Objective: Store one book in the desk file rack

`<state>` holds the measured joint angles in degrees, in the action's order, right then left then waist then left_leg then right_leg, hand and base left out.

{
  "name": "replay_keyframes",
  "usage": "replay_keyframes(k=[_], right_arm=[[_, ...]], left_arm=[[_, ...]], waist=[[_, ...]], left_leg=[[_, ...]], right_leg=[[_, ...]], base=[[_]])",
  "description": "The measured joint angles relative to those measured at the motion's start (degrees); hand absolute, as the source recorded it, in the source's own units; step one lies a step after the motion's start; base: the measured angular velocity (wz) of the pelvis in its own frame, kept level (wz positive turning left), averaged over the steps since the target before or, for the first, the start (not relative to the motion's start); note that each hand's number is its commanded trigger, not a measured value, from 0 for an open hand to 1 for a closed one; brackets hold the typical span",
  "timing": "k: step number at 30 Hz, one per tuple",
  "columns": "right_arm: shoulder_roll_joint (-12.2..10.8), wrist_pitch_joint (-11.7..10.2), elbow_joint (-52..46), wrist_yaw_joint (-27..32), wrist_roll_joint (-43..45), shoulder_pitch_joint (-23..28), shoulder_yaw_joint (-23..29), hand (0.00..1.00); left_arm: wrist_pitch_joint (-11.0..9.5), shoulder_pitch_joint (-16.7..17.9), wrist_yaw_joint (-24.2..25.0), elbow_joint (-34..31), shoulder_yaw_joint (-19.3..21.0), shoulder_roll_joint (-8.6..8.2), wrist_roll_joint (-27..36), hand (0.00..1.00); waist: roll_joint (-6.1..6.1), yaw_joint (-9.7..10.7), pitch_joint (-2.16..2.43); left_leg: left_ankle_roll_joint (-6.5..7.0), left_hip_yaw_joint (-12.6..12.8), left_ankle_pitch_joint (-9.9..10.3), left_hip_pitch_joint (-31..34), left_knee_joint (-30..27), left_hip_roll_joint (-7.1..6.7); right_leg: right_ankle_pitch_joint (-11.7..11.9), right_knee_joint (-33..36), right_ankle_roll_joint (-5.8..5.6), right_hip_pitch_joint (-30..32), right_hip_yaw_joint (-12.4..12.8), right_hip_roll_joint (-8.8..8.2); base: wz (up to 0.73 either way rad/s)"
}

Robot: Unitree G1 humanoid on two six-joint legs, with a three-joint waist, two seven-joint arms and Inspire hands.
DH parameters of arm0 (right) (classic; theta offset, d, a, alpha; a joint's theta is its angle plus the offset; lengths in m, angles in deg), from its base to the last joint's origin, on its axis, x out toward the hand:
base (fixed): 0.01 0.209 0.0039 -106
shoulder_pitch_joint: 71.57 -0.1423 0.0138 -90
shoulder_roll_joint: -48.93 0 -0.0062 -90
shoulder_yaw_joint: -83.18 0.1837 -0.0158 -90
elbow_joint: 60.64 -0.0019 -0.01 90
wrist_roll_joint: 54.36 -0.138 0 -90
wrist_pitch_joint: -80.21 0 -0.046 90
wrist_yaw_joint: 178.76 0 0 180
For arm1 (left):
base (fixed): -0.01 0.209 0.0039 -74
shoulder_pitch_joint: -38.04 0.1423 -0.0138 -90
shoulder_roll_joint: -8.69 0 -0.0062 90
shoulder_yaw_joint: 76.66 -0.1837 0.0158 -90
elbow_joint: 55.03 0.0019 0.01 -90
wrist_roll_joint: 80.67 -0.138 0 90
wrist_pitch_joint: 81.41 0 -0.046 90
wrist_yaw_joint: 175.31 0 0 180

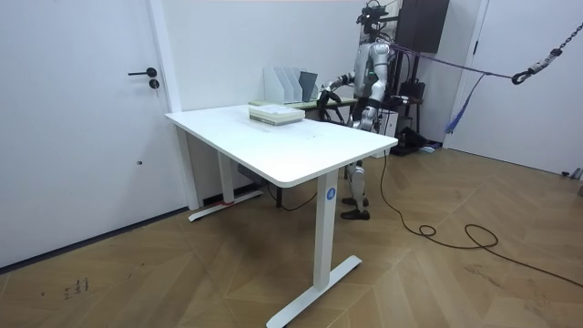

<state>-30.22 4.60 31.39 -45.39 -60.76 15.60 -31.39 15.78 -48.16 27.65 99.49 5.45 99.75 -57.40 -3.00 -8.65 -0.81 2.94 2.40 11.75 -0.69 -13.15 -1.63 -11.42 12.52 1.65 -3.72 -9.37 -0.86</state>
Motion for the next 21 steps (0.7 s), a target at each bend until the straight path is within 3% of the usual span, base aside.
replay_keyframes(k=[3, 5, 9, 11, 14, 16, 21], right_arm=[[-1.69, -0.05, 4.63, -0.93, 5.39, 3.12, 0.43, 0.0], [-3.46, -0.61, 9.22, -0.55, 7.3, 4.97, 1.28, 0.0], [-7.4, -0.95, 24.3, 2.83, 9.33, 7.22, 2.26, 0.0], [-8.63, -2.1, 30.65, 5.66, 9.32, 8.46, 4.0, 0.0], [-10.9, -4.48, 40.36, 11.2, 9.2, 9.7, 8.12, 0.0], [-13.18, -7.22, 48.02, 16.18, 6.37, 9.64, 12.06, 0.0], [-15.46, -10.71, 58.29, 22.38, -0.32, 9.63, 17.12, 0.0]], left_arm=[[-0.18, -0.43, -0.53, 0.26, 0.0, -0.84, -0.27, 0.0], [-0.3, -0.25, -1.04, 0.18, -0.05, -1.41, -0.29, 0.0], [-1.0, 0.3, -2.49, 0.15, 0.08, -2.43, -0.02, 0.0], [-1.32, 0.77, -3.32, 0.12, 0.2, -3.0, 0.75, 0.0], [-2.26, 1.57, -5.13, 0.2, 0.89, -3.82, 0.72, 0.0], [-3.74, 2.41, -6.65, 0.2, 1.08, -4.53, 0.66, 0.0], [-5.11, 4.11, -7.6, 0.08, 3.67, -5.87, -0.43, 0.0]], waist=[[0.8, 0.42, 0.18], [0.98, 0.47, 0.58], [1.48, 0.71, 0.97], [1.96, 0.96, 1.09], [2.43, 1.82, 0.91], [2.54, 2.51, 0.71], [2.55, 4.0, 0.67]], left_leg=[[0.0, 0.02, 0.0, 0.25, -0.22, 0.01], [0.0, -0.01, 0.0, 0.34, -0.32, 0.01], [0.0, -0.22, 0.0, 0.11, -0.44, -0.07], [0.03, -0.21, -0.01, 0.07, -0.52, -0.15], [0.05, -0.28, -0.02, -0.18, -0.54, -0.18], [0.02, -0.73, -0.03, -0.31, -0.49, -0.19], [0.01, -0.74, -0.03, -0.55, -0.05, -0.33]], right_leg=[[0.0, 0.01, 0.0, 0.08, -0.08, -0.04], [0.0, 0.03, 0.01, 0.08, -0.23, -0.13], [-0.01, -0.1, 0.01, -0.38, -0.43, -0.12], [0.0, -0.57, 0.0, -0.75, -0.44, -0.14], [0.1, -1.16, -0.1, -1.38, -0.42, -0.12], [0.1, -1.93, -0.09, -1.77, -0.49, 0.06], [0.07, -2.87, -0.12, -2.33, -1.25, 0.09]], base=[[0.0], [0.02], [0.03], [0.03], [0.06], [0.08], [0.1]])
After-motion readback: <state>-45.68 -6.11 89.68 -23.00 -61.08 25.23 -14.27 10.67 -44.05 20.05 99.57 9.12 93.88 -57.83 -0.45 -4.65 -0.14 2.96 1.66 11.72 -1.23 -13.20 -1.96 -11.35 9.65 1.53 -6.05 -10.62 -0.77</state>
